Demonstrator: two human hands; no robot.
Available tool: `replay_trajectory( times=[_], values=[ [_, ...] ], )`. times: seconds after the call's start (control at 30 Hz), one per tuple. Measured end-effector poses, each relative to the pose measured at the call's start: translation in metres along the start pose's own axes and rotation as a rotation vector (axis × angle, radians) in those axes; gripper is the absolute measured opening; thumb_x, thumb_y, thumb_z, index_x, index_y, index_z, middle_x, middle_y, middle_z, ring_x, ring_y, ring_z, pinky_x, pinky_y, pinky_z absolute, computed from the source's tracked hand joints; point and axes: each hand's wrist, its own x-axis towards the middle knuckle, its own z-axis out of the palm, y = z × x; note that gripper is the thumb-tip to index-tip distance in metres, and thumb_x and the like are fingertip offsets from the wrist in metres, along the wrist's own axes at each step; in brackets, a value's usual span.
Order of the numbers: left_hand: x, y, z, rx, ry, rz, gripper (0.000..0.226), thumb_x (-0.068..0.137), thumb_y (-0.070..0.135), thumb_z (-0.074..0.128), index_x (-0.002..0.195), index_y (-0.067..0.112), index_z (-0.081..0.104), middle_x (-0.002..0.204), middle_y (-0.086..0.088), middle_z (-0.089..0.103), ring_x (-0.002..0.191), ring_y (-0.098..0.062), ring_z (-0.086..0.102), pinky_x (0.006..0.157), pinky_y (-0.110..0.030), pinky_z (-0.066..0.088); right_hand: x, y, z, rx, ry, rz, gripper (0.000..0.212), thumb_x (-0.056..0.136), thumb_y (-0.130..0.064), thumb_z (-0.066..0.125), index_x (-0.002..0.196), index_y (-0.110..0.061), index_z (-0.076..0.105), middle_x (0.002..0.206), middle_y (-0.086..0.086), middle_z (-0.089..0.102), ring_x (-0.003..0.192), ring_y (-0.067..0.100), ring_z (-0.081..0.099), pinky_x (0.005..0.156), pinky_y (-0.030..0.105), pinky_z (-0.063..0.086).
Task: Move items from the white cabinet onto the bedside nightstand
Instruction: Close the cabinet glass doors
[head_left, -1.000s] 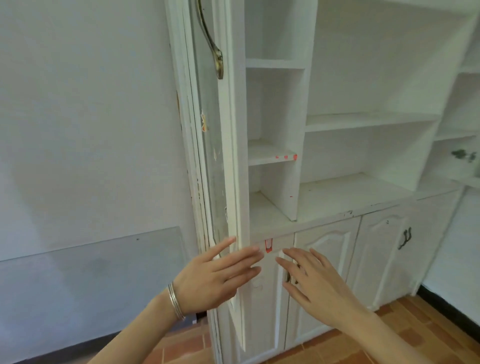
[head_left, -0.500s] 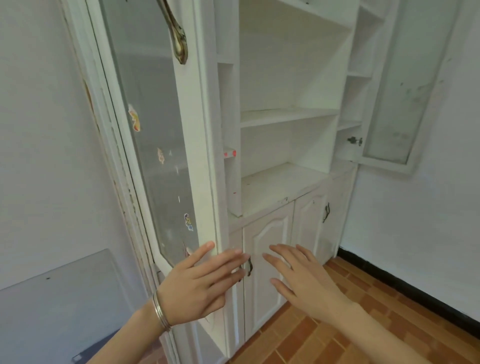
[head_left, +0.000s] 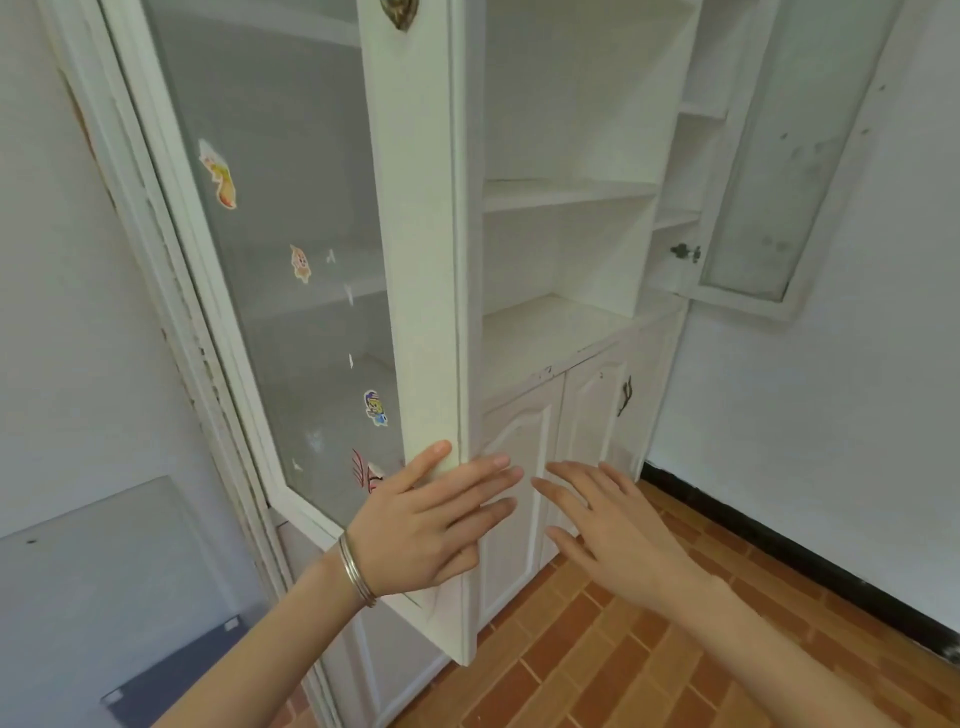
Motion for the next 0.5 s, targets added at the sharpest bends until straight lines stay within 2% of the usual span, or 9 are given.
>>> replay_trajectory(
  times=[0.23, 0.3, 0.43, 0.5],
  values=[
    [0.021, 0.000, 0.026, 0.029, -0.012, -0.006, 0.036, 0.087, 0.025, 0.042, 0.107, 0.021, 0.071, 0.140, 0.001, 0.042, 0.142, -0.017, 0.019, 0.117, -0.044, 0.001, 0.026, 0.038, 0.018, 0.005, 0.010, -0.033, 0.047, 0.094, -0.043, 0.033, 0.131, -0.021, 0.049, 0.132, 0.003, 0.053, 0.119, 0.019, 0.050, 0.101, 0.042, 0.037],
    [0.027, 0.000, 0.037, 0.025, -0.007, -0.018, 0.037, 0.088, 0.024, 0.039, 0.105, 0.021, 0.072, 0.139, 0.000, 0.043, 0.139, -0.017, 0.025, 0.117, -0.043, 0.002, 0.033, 0.053, 0.024, -0.006, 0.000, -0.032, 0.047, 0.094, -0.043, 0.033, 0.131, -0.021, 0.049, 0.132, 0.003, 0.053, 0.118, 0.019, 0.050, 0.100, 0.042, 0.037],
    [0.040, -0.001, 0.065, 0.045, 0.033, -0.042, 0.035, 0.085, 0.021, 0.041, 0.096, 0.018, 0.074, 0.129, 0.000, 0.057, 0.133, -0.017, 0.036, 0.117, -0.043, 0.007, 0.047, 0.083, 0.032, -0.010, -0.009, -0.026, 0.047, 0.093, -0.044, 0.033, 0.130, -0.021, 0.050, 0.131, 0.002, 0.053, 0.117, 0.018, 0.051, 0.100, 0.041, 0.038],
    [0.047, -0.002, 0.081, 0.053, 0.069, -0.059, 0.034, 0.084, 0.020, 0.041, 0.093, 0.017, 0.074, 0.128, -0.001, 0.057, 0.132, -0.018, 0.038, 0.116, -0.042, 0.010, 0.054, 0.101, 0.035, 0.000, -0.010, -0.025, 0.047, 0.093, -0.044, 0.031, 0.131, -0.022, 0.050, 0.132, 0.002, 0.053, 0.118, 0.017, 0.050, 0.100, 0.042, 0.038]
  ],
)
